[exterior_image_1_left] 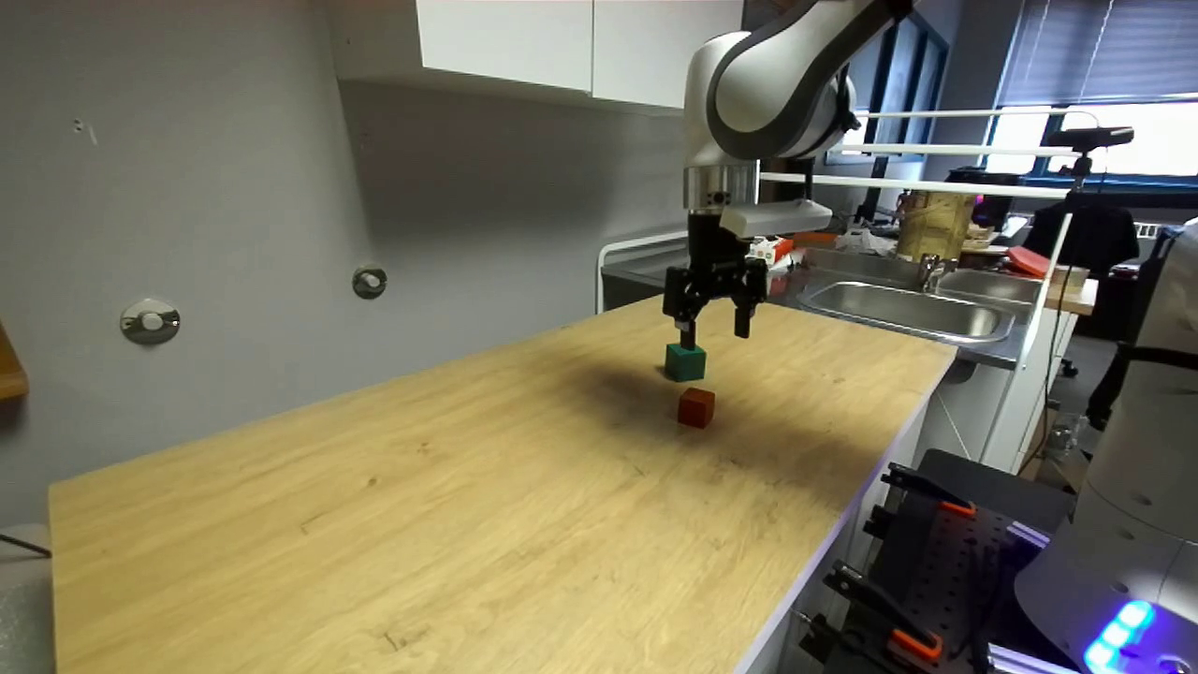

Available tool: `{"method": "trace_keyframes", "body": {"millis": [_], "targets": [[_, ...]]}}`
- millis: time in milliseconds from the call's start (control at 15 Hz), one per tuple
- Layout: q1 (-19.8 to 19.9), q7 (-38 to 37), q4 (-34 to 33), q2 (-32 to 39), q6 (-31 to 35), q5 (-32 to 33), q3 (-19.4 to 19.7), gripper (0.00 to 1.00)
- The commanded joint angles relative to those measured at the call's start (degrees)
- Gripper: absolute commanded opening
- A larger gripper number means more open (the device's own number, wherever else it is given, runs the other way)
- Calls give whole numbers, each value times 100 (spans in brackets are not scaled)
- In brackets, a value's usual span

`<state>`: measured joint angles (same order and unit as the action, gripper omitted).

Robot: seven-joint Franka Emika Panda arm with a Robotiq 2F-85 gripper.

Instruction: Put the orange cube on top of the green cube

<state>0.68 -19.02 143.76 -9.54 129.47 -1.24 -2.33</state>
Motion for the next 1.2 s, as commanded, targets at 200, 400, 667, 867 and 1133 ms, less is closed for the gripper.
{"method": "trace_keyframes", "body": {"millis": [200, 400, 667, 867, 1133], "targets": [[22, 1062, -60, 858, 614, -779, 298, 100], [29, 1517, -250, 1286, 548, -1085, 298, 100], [48, 1803, -562, 1833, 488, -1180, 251, 75], [75, 1905, -771, 2103, 450, -1169, 227, 60], [74, 1855, -978, 2229, 324, -1073, 232, 30]]}}
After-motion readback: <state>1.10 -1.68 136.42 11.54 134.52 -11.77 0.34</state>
